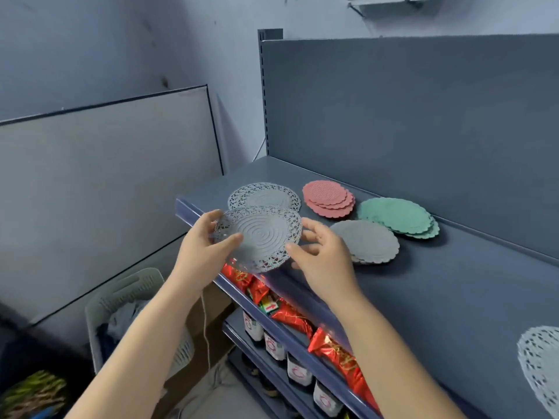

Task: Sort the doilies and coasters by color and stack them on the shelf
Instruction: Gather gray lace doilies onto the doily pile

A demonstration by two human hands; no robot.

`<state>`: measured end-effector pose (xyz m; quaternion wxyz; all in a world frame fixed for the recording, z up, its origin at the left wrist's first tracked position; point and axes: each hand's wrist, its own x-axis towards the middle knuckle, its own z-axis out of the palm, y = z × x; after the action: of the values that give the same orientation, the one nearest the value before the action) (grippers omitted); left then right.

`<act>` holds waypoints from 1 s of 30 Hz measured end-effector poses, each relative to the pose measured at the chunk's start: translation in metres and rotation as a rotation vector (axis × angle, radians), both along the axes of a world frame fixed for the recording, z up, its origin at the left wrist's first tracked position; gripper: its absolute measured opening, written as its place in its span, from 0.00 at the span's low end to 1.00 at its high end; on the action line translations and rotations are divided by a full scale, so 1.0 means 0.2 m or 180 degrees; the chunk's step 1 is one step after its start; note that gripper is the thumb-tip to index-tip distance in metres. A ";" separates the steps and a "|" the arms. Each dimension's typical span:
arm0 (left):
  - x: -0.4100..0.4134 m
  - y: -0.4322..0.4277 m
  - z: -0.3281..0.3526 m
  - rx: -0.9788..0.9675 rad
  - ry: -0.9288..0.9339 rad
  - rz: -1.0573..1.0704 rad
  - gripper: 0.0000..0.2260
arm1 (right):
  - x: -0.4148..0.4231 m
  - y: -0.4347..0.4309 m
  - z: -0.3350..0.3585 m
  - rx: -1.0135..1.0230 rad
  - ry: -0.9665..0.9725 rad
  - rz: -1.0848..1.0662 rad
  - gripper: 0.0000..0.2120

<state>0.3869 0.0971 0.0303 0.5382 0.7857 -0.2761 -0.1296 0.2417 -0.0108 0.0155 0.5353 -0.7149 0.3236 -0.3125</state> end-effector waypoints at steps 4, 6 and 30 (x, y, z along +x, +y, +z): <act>0.23 -0.21 0.02 0.0283 -0.0294 -0.0142 0.26 | 0.21 -0.12 0.03 -0.0311 0.0506 -0.0148 0.27; 0.33 -0.31 0.01 0.0471 -0.0591 -0.0294 0.26 | 0.30 -0.19 0.04 -0.0429 0.0643 -0.0308 0.25; -0.09 -0.77 0.15 -0.0328 -0.2968 -0.3564 0.19 | -0.20 0.28 0.23 -0.0599 0.2513 -0.2796 0.21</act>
<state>0.3688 -0.0579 0.0594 0.2540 0.4740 -0.8428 -0.0242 0.2010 0.0459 0.0619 0.1296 -0.6206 0.7343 -0.2425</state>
